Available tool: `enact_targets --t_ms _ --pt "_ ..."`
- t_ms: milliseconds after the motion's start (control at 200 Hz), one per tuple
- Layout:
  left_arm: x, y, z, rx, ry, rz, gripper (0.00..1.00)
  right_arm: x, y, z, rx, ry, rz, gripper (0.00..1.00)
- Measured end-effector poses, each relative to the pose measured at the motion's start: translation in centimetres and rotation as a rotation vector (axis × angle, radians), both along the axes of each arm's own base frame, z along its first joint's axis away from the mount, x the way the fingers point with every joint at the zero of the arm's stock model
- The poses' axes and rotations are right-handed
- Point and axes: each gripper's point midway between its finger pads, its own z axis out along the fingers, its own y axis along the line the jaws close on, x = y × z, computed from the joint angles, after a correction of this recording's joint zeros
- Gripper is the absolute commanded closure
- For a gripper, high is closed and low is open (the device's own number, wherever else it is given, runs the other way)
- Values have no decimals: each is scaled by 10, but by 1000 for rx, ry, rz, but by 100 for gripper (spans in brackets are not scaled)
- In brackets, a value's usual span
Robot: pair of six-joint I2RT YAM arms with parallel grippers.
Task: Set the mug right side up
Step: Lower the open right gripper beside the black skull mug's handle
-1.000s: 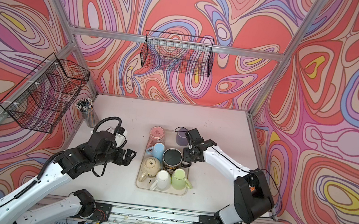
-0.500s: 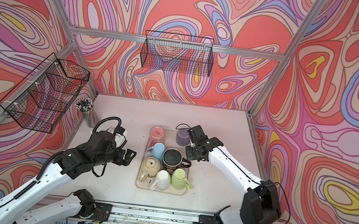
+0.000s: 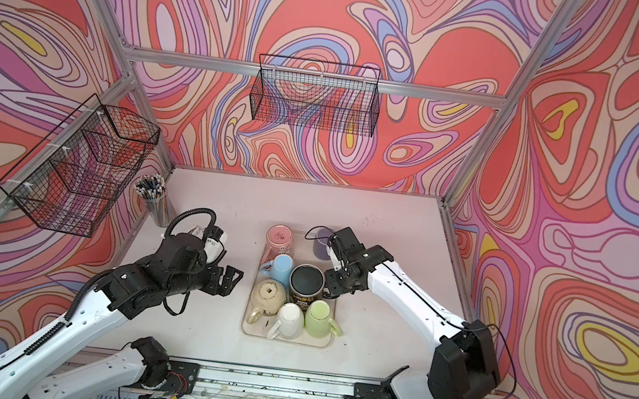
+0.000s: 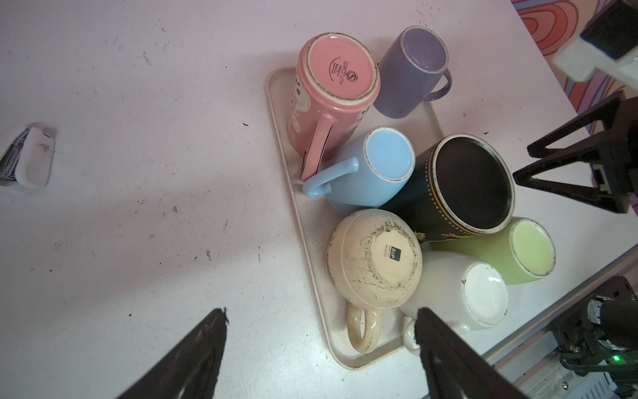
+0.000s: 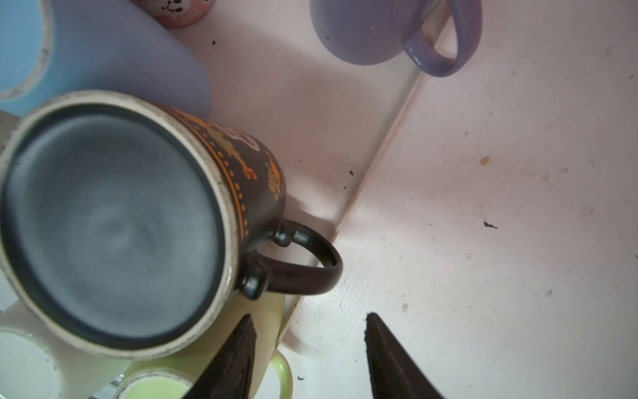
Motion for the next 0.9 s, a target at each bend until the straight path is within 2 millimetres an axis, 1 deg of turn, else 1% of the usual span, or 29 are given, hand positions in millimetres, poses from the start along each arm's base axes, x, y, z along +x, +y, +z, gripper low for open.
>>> enact_targets --t_ms 90,250,596,691,796,901 --pt "0 0 0 0 0 0 11 -1 4 -8 -11 21 15 45" --pt "0 0 0 0 0 0 12 -3 6 -19 -35 50 30 45" --pt "0 0 0 0 0 -1 12 -2 13 -23 -27 52 89 46" --pt "0 -1 0 -2 2 -3 12 1 15 -25 -19 30 115 46" --pt "-1 -2 -1 -5 6 -8 11 -1 16 -30 -7 8 146 46" --pt "-1 -3 0 -12 7 -15 12 0 19 -24 25 -49 190 47"
